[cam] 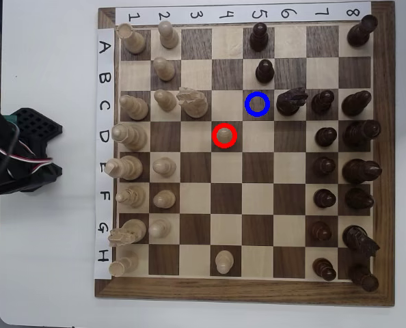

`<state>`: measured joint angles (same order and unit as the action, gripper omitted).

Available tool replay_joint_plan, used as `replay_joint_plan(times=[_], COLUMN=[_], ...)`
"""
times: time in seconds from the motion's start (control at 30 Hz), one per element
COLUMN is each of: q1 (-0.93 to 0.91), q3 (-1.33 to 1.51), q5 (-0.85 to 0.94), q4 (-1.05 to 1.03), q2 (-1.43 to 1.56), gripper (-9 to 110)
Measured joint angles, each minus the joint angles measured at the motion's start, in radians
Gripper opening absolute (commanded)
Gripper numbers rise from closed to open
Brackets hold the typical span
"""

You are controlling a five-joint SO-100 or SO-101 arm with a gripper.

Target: Move the piece to destination

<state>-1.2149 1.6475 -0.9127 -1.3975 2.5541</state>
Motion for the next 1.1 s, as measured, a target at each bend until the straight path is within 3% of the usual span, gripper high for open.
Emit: replay_joint_plan(times=[0.4,0.83,1.1], q1=[0.330,0.680,0.873], q3=[-0.428,-0.472,-0.416], q5=[-0.341,-0.670,-0.781], q4=[-0.230,-0.282,-0.253], q2=[-0.212,-0.333,-0.422], gripper=[0,0,3])
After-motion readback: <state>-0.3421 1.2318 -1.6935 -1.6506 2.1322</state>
